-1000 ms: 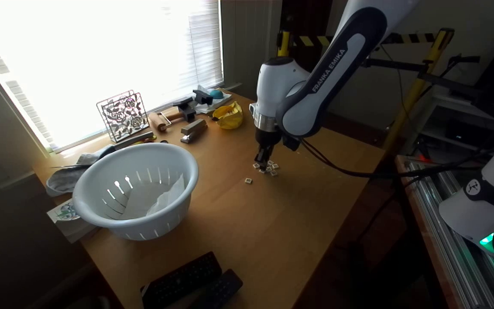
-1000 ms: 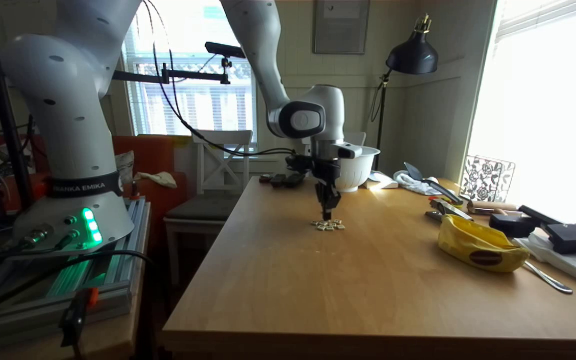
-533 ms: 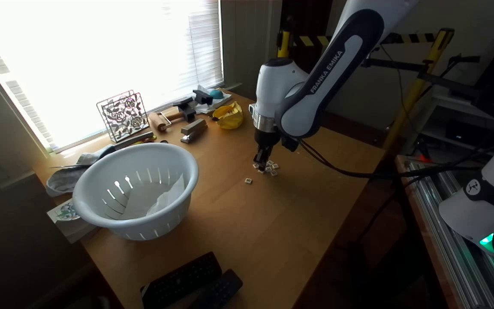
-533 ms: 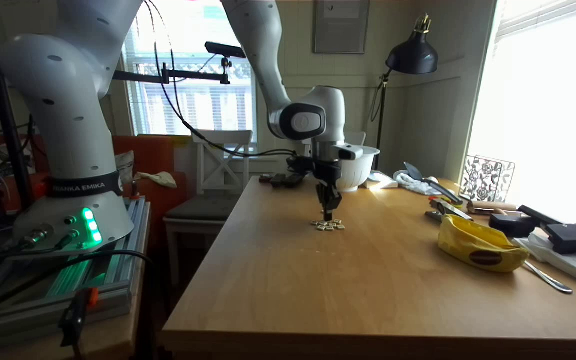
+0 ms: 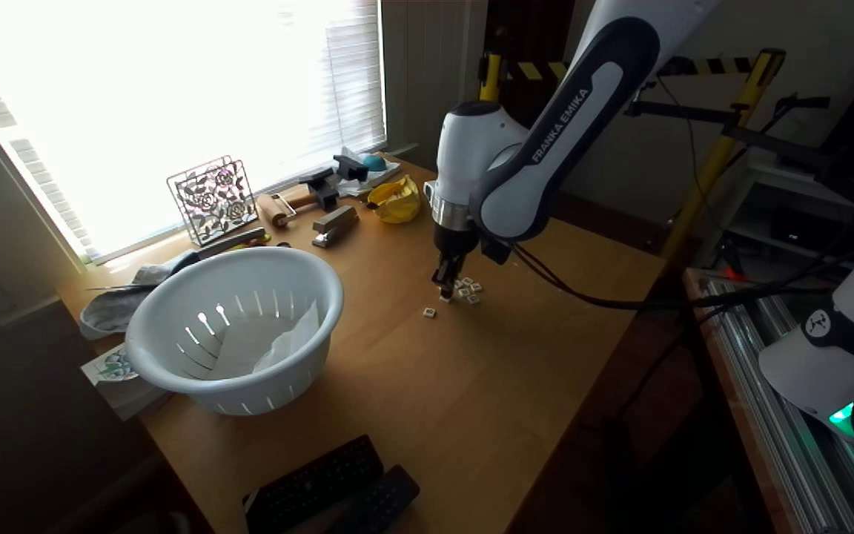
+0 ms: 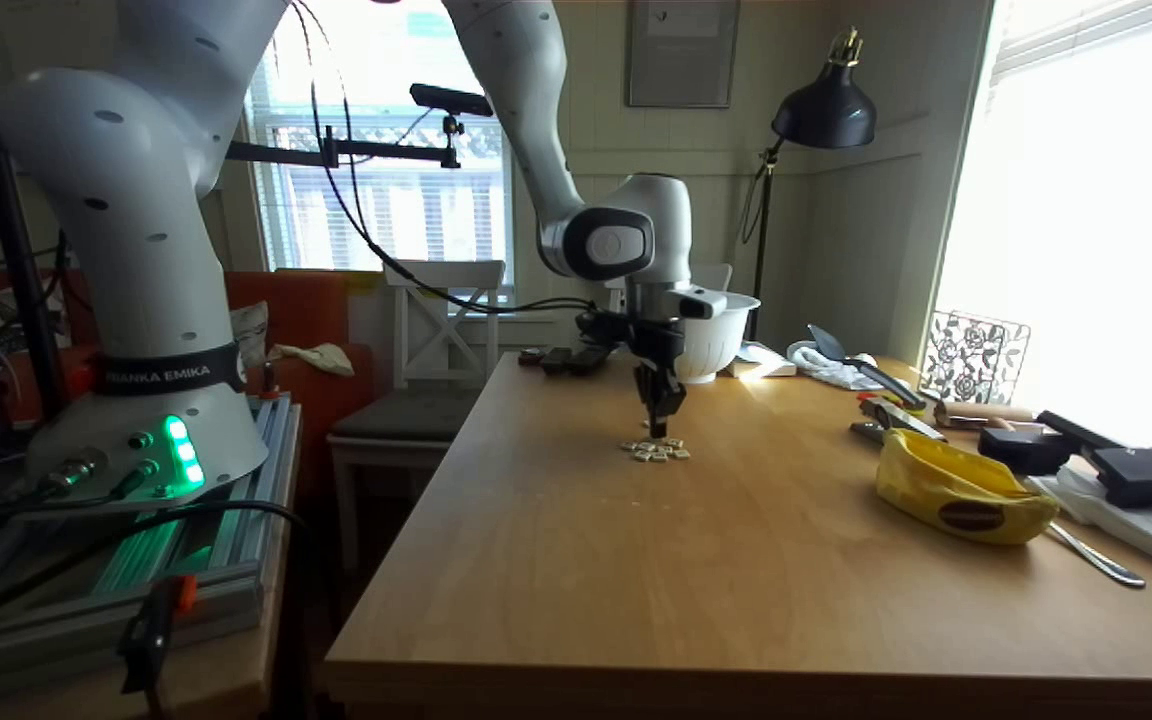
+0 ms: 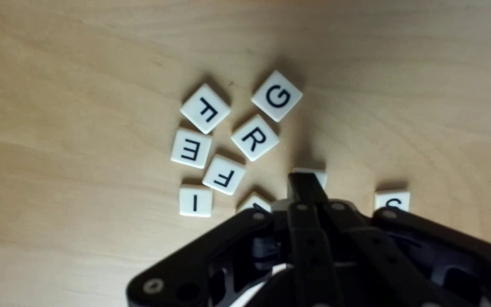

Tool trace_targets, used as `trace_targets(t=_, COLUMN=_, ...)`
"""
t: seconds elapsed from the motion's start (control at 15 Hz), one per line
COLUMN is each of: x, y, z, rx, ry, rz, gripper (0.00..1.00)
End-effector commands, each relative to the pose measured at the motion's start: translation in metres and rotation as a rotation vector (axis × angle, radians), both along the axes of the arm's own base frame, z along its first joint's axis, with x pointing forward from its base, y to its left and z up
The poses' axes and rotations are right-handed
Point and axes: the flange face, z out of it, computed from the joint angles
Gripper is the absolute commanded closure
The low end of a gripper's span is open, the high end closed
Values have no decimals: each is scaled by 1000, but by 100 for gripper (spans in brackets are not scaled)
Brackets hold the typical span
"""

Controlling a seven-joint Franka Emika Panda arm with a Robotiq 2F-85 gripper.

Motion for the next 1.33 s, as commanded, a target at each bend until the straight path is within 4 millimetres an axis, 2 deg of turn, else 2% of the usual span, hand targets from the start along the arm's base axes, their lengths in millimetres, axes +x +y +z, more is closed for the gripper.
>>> trace_targets(t=0.0, x=5, y=6, z=-9, rx=12, ry=-6, rz=24, gripper=100)
trace_targets(t=1.27, x=16, y=20, z=-15, rx=-19, ry=-24, rz=164, gripper=100)
